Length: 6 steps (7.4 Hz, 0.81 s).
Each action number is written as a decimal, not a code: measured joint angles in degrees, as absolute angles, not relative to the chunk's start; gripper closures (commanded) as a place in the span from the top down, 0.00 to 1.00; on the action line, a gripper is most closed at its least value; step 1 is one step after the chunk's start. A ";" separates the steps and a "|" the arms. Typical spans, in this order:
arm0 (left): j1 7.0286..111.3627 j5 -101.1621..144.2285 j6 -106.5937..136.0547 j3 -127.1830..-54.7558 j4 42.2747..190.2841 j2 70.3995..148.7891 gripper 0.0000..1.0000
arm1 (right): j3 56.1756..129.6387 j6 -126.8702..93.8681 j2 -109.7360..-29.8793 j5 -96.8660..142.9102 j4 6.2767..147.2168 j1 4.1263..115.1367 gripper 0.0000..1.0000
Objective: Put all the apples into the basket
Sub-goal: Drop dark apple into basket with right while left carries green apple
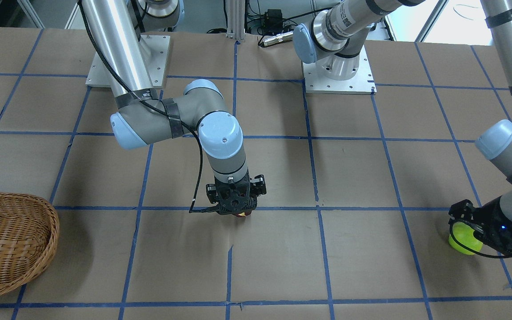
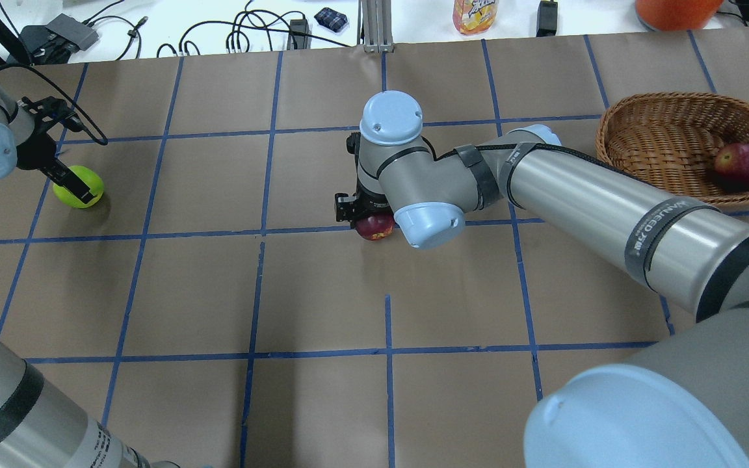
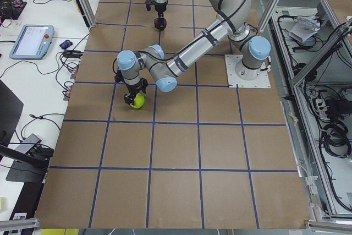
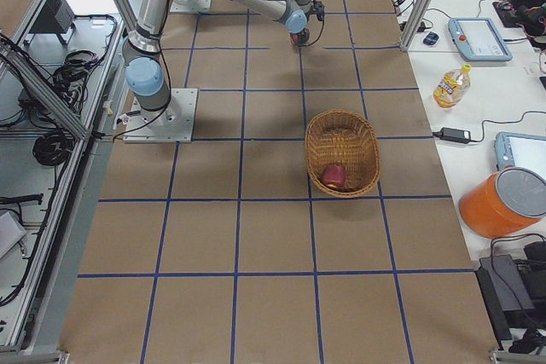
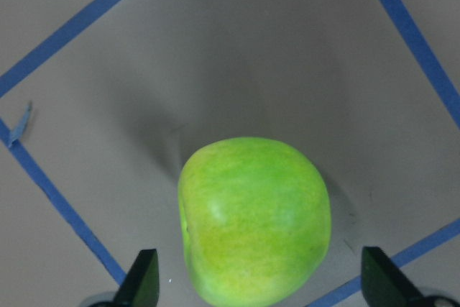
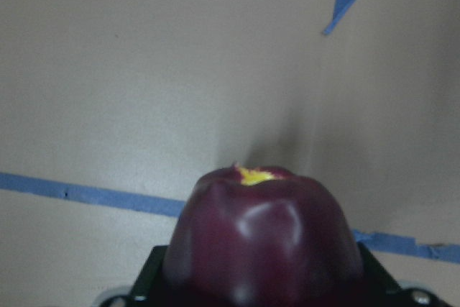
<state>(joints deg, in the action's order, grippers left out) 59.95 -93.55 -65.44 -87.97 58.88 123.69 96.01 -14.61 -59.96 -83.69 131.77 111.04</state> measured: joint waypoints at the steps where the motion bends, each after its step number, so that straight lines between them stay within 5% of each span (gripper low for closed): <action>1: 59.94 -93.53 -65.48 -88.10 58.79 123.97 0.24 | 96.14 -14.67 -62.87 -84.13 129.78 108.45 0.73; 2: 59.93 -93.58 -65.53 -87.91 58.70 124.28 0.02 | 96.33 -14.33 -65.95 -84.58 126.52 103.70 0.74; 6: 62.76 -93.63 -59.51 -85.38 61.94 120.58 0.00 | 95.97 5.47 -70.47 -85.33 120.63 79.79 0.73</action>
